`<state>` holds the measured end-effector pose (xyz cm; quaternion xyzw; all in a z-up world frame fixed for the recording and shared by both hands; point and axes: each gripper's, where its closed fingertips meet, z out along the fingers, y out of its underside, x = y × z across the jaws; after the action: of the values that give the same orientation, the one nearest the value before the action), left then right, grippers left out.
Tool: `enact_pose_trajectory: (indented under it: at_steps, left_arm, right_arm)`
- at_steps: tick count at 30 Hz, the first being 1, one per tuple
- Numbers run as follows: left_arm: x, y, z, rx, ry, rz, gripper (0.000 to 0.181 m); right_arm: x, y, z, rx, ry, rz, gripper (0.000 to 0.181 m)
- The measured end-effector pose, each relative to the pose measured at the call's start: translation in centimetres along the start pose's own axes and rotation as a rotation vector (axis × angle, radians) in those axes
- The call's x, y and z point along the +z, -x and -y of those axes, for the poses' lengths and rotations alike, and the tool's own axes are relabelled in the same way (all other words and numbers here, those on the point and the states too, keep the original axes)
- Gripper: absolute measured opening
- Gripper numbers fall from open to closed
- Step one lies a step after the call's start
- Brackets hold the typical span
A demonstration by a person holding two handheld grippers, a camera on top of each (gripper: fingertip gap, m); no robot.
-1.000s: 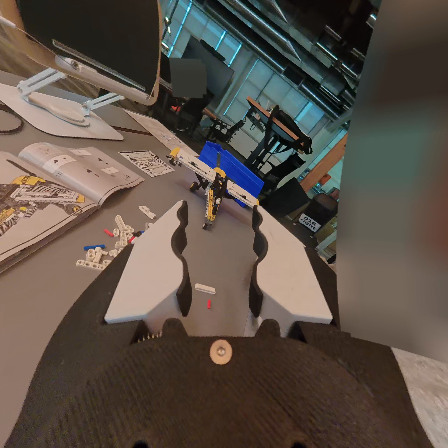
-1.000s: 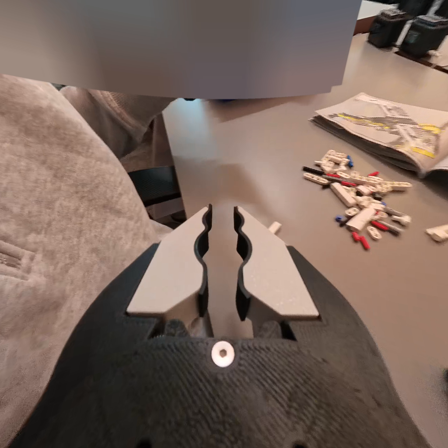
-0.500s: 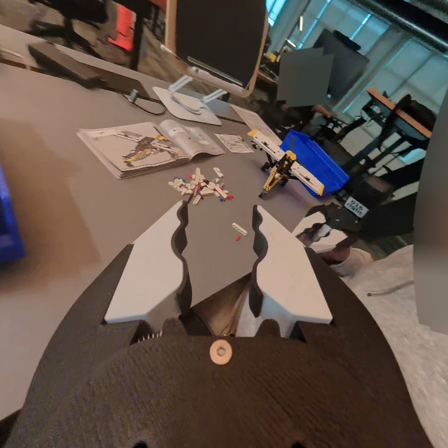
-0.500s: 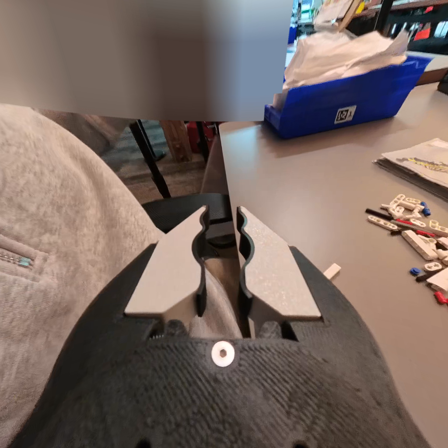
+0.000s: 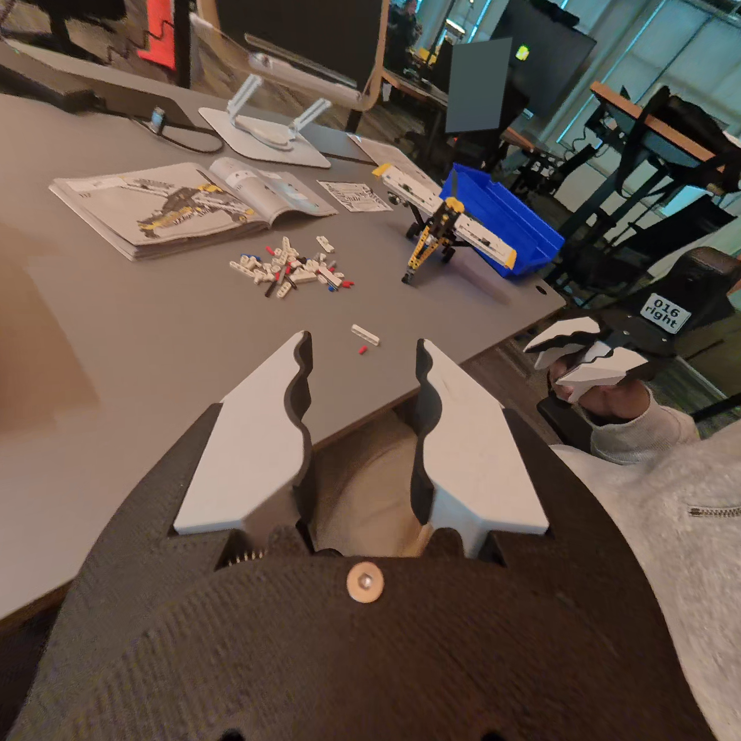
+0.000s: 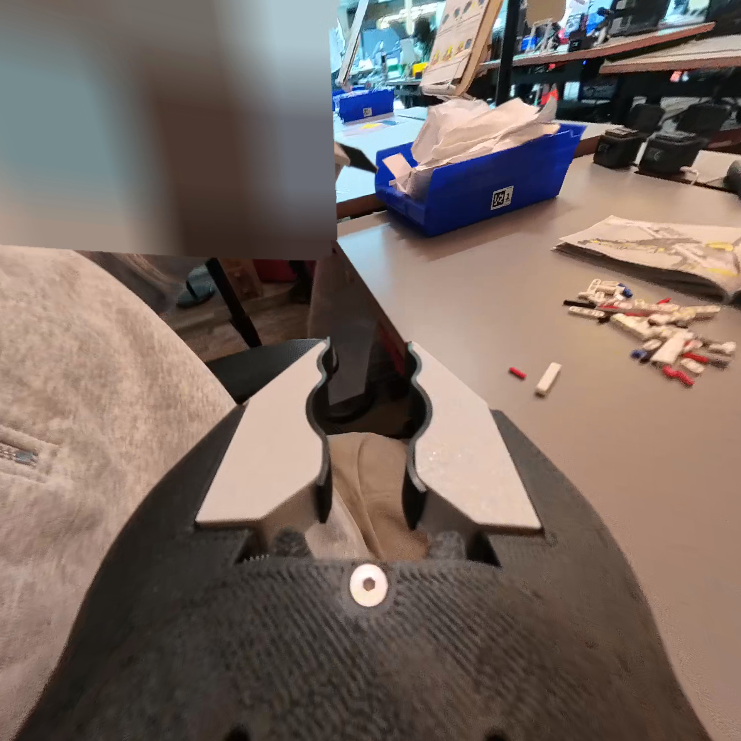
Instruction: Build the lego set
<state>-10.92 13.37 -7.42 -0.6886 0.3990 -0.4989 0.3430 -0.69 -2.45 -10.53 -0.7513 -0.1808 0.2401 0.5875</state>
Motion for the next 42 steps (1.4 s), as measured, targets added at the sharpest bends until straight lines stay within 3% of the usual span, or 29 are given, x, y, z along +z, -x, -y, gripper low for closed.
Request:
enact_pose_trajectory:
  at_steps: [11,16,21,24,27,30,32,34,37,40,42]
  left_arm:
    - [-3.6,-1.6,-7.2,0.066,0.097,0.047,0.05]
    - [-5.4,-1.0,-10.8,-0.013,0.059,0.064,0.049]
    - [-4.8,0.1,-10.8,-0.062,-0.069,-0.022,0.046]
    - [-1.9,1.0,-14.0,0.018,0.115,-0.085,0.046]
    - [-0.7,2.9,-17.5,0.178,0.331,-0.02,0.042]
    - [-1.6,2.8,-17.8,0.165,0.286,-0.033,0.04]
    - [-2.6,3.0,-19.8,0.097,0.253,-0.063,0.038]
    - [-3.5,4.9,-24.2,0.006,0.268,-0.029,0.036]
    - [-5.0,9.0,-33.8,-0.14,0.322,0.069,0.029]
    - [-7.0,15.5,-46.2,-0.256,0.412,0.308,0.019]
    - [-8.1,18.0,-55.9,-0.438,0.531,0.402,0.011]
  right_arm:
    - [-3.1,8.8,-5.4,0.113,0.063,-0.104,0.042]
    - [-2.0,11.5,-6.7,0.117,0.074,-0.102,0.053]
    - [0.5,13.8,-7.5,0.119,0.123,-0.001,0.055]
    - [1.9,14.6,-7.4,0.051,0.159,0.028,0.055]
    - [3.1,14.8,-7.7,-0.01,0.201,0.033,0.057]
    - [4.1,14.6,-8.5,-0.06,0.243,0.026,0.057]
    - [4.7,14.2,-9.2,-0.074,0.269,0.018,0.057]
    - [5.3,13.8,-10.1,-0.069,0.294,0.022,0.057]
    - [6.0,12.9,-11.4,-0.06,0.331,0.018,0.058]
    - [6.5,11.1,-12.2,-0.095,0.359,-0.038,0.059]
    - [6.7,9.0,-11.3,-0.149,0.334,-0.116,0.058]
